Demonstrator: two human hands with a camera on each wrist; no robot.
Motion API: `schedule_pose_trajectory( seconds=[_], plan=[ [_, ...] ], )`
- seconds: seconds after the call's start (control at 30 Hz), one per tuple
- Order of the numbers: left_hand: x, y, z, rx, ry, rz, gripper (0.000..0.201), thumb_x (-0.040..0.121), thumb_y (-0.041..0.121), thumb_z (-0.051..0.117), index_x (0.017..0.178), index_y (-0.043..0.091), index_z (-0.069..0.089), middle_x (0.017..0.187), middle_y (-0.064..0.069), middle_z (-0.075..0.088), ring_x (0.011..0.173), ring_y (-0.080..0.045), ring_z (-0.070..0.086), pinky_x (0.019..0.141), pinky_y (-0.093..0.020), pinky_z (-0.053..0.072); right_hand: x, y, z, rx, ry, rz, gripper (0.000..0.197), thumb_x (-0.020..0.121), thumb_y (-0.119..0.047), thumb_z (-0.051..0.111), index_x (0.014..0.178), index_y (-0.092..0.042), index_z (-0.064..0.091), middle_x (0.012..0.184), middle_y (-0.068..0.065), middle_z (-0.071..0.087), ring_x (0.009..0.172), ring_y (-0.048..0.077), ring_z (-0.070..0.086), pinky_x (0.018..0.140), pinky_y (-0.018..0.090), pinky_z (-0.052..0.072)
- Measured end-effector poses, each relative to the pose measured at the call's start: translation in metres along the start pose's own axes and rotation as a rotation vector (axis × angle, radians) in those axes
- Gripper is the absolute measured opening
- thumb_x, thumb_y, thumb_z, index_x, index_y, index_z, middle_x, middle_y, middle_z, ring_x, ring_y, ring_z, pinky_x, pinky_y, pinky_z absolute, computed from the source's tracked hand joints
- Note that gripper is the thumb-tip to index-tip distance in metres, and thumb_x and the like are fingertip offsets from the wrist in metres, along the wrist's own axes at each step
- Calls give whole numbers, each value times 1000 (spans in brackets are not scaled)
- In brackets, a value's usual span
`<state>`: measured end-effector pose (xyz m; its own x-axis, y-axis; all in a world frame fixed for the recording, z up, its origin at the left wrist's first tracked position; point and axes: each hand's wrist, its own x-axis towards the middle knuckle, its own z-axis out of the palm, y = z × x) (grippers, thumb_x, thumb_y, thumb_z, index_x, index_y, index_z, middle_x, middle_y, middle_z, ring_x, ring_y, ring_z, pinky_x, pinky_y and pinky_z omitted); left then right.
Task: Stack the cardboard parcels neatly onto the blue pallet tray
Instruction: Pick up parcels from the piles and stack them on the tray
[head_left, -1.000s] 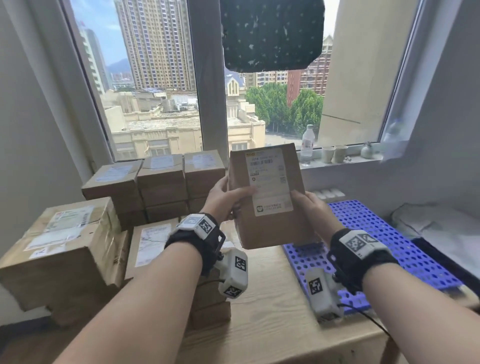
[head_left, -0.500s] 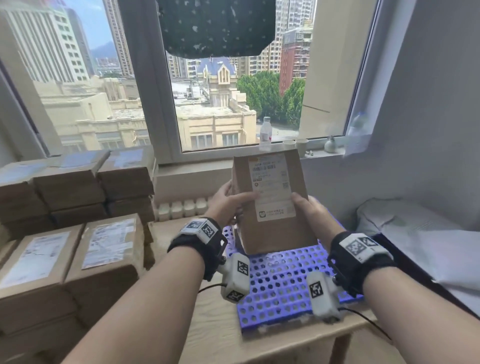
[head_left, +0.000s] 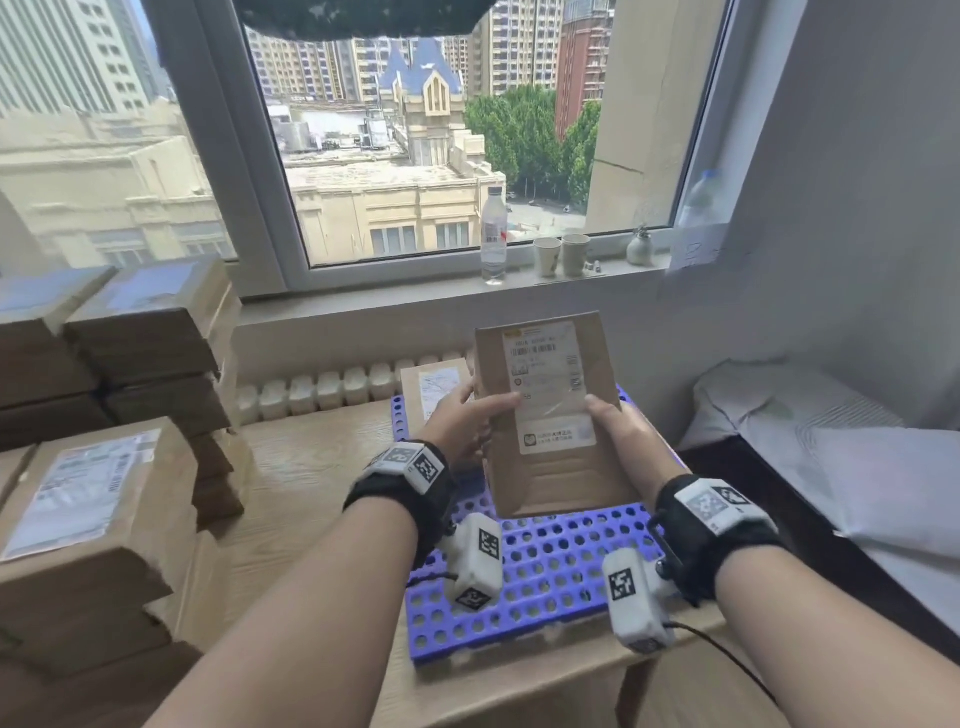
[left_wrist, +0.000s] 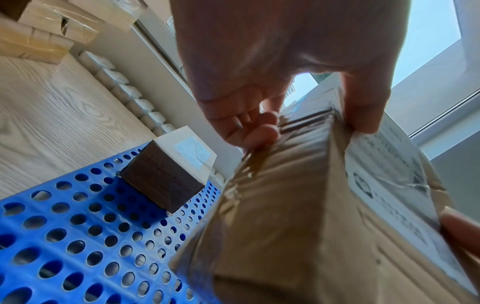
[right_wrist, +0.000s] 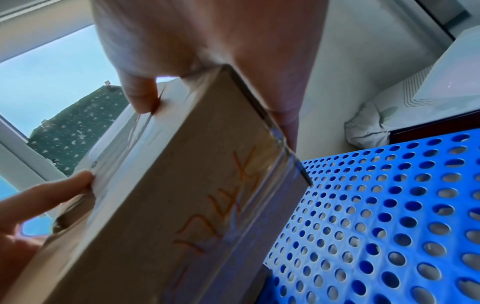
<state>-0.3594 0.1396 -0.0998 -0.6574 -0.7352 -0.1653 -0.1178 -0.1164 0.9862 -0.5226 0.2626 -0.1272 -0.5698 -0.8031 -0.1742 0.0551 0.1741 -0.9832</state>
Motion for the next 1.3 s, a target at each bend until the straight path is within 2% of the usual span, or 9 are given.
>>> schedule_pose_trajectory(
  seconds=[0.13,0.3,0.53,0.6,0.67,0.77,0.9,1.13,1.3],
  plan=[
    [34,-9,1,-33,-21,-38,21,93,16,64,113,21,63,78,-3,61,45,-9,47,40,-18,36,30,6,-6,-21,48,29,40,92,-40,54,115,-9,65,106,9,73,95,23,70,81,35,54],
    [96,-13,-13,-38,14,-77,26,90,16,66,115,26,64,81,-6,56,36,-5,42,42,-17,39,86,7,-4,-46,82,35,15,94,-22,50,94,-11,60,80,0,63,66,10,59,58,23,45],
    [179,-8,-39,25,-17,-158,48,92,20,66,137,18,53,80,-4,55,41,-9,46,45,-20,49,165,2,5,-61,93,96,14,89,-29,55,85,-19,64,92,6,66,84,22,61,81,37,48],
    [194,-9,-45,93,-12,-169,51,91,25,67,139,18,51,90,-2,60,48,-9,53,49,-22,51,181,3,7,-85,96,115,22,77,-39,59,84,-19,64,97,7,66,92,26,62,89,43,49],
    [204,-13,-48,197,27,-147,55,89,29,69,139,20,49,108,-1,64,69,-11,60,60,-25,53,194,5,9,-126,111,131,36,67,-45,58,89,-18,67,102,6,68,99,27,63,95,45,49],
    [215,-22,-48,388,98,-42,62,84,32,75,140,19,50,123,-1,63,104,-15,60,85,-29,52,210,12,10,-170,138,173,54,68,-49,61,110,-16,63,108,4,66,102,22,62,93,40,49],
    [227,-36,-53,579,114,-13,70,81,34,76,143,21,46,143,1,52,128,-17,50,103,-31,41,237,31,9,-221,179,275,43,87,-42,64,116,-13,54,104,2,60,103,24,60,96,41,47],
    [240,-62,-58,727,98,-70,82,82,28,74,152,28,32,152,0,41,139,-18,37,111,-34,36,271,58,12,-290,115,381,45,84,-46,66,112,-13,53,106,7,62,98,25,62,92,41,50],
    [253,-76,-56,849,75,-113,86,81,35,74,154,25,28,160,-1,24,148,-18,19,119,-34,19,285,71,15,-310,53,428,48,85,-46,65,116,-12,50,111,8,59,102,26,60,92,39,49]
  ],
)
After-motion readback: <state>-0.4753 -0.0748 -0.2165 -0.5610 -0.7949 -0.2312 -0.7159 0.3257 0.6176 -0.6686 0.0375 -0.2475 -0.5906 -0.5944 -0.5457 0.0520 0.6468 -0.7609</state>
